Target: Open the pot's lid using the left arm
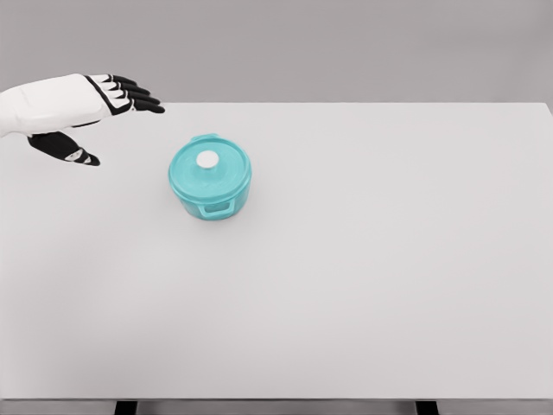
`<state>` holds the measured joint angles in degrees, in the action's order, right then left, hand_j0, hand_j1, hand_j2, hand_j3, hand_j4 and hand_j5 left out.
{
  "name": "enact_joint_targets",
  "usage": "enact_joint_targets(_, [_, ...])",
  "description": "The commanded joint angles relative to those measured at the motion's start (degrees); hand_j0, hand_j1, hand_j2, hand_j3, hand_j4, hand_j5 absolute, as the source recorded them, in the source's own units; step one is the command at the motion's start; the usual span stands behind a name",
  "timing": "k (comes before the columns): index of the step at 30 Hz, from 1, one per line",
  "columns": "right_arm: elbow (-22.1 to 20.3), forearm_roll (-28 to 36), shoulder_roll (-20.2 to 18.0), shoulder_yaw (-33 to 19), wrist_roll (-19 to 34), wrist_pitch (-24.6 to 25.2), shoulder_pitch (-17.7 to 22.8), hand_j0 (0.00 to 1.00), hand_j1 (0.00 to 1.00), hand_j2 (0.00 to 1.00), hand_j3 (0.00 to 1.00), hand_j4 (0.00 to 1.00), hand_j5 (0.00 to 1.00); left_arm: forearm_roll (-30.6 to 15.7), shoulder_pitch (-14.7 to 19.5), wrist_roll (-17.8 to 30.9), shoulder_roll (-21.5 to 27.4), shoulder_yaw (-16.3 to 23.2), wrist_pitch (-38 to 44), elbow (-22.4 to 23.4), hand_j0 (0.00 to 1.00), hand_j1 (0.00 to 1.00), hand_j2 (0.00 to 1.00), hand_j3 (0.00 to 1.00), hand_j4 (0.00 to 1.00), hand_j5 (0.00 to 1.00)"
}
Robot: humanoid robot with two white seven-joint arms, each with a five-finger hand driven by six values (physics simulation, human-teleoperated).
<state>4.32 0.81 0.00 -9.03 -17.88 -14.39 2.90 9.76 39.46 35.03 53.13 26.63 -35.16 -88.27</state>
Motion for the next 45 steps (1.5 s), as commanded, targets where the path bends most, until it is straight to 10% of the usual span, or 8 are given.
enact_joint_targets(1, [0.0, 0.1, 0.0, -0.1, -0.3, 0.0, 0.0, 1.00, 1.00, 1.00, 1.00, 1.00, 1.00, -0.3, 0.0, 0.0, 0.3, 0.0, 0.2, -0.2, 1.00, 1.00, 1.00, 1.00, 1.00, 1.00])
enact_joint_targets(7, [0.2, 0.0, 0.0, -0.1, 0.0, 0.0, 0.2, 1.00, 1.00, 1.00, 1.00, 1.00, 1.00, 4.0, 0.3, 0.0, 1.8, 0.5, 0.2, -0.7, 1.00, 1.00, 1.00, 1.00, 1.00, 1.00])
enact_joint_targets(12, [0.2, 0.0, 0.0, -0.2, 0.0, 0.0, 0.2, 1.00, 1.00, 1.00, 1.00, 1.00, 1.00, 15.2, 1.4, 0.0, -13.2, 0.4, 0.2, -0.1, 1.00, 1.00, 1.00, 1.00, 1.00, 1.00])
enact_joint_targets(22, [0.3, 0.0, 0.0, 0.1, 0.0, 0.0, 0.0, 1.00, 1.00, 1.00, 1.00, 1.00, 1.00, 26.5, 4.0, 0.0, -16.6, 4.0, 0.2, 5.8, 1.00, 1.00, 1.00, 1.00, 1.00, 1.00])
enact_joint_targets(45, [0.2, 0.0, 0.0, 0.0, 0.0, 0.0, 0.0, 1.00, 1.00, 1.00, 1.00, 1.00, 1.00, 30.0, 4.2, 0.0, -22.7, 5.6, 0.2, 8.5, 1.00, 1.00, 1.00, 1.00, 1.00, 1.00])
